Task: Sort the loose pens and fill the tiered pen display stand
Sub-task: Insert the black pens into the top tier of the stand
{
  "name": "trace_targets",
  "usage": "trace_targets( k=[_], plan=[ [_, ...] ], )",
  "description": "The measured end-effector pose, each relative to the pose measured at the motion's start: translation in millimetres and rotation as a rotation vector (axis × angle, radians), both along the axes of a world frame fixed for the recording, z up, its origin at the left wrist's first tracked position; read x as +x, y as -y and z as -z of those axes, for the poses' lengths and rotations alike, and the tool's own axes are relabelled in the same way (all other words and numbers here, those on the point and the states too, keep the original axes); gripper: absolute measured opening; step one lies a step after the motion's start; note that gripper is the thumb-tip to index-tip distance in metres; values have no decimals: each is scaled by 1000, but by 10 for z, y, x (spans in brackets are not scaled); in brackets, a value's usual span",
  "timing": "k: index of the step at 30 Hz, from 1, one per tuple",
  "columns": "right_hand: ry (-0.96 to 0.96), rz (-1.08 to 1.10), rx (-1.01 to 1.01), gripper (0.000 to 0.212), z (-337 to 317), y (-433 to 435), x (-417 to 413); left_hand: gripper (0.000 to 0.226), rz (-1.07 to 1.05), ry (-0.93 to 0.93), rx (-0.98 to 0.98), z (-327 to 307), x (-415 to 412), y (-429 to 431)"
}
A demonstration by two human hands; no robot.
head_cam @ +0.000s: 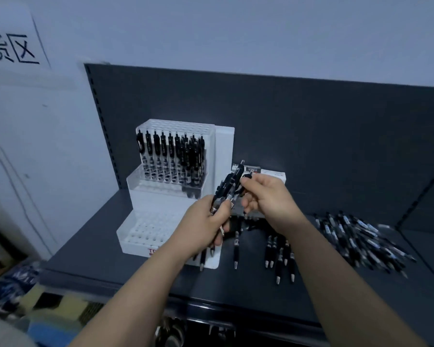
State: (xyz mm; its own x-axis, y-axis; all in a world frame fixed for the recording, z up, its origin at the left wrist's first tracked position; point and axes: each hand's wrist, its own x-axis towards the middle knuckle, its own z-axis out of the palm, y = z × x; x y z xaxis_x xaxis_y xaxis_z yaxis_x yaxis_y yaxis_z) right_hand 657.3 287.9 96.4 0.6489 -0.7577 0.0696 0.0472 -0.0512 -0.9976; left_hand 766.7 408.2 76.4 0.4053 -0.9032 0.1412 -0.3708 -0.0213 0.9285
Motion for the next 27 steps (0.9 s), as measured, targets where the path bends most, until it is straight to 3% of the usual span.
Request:
trace_targets(
  k=[8, 11, 14, 20, 23, 27],
  plan=[
    [136, 65, -82, 12, -615, -468, 680, 14, -46, 86, -23, -384, 866, -378],
    [151, 202, -178, 8, -812, -560, 876, 17, -87, 269, 22, -405, 1268, -515],
    [53, 317, -365, 11, -905, -653, 1085, 21, -122, 372, 25, -394, 1606, -602],
    [-304, 431, -735, 13, -961, -743, 1469, 19, -146, 251, 46, -341, 1947, -626],
    [-490, 379, -798, 5, -943, -694, 1595, 19, -131, 148, 38, -291, 2000, -621],
    [-683, 335, -839, 16, -913, -549, 1671, 21, -124, 93, 15, -278, 2049, -573]
  ],
)
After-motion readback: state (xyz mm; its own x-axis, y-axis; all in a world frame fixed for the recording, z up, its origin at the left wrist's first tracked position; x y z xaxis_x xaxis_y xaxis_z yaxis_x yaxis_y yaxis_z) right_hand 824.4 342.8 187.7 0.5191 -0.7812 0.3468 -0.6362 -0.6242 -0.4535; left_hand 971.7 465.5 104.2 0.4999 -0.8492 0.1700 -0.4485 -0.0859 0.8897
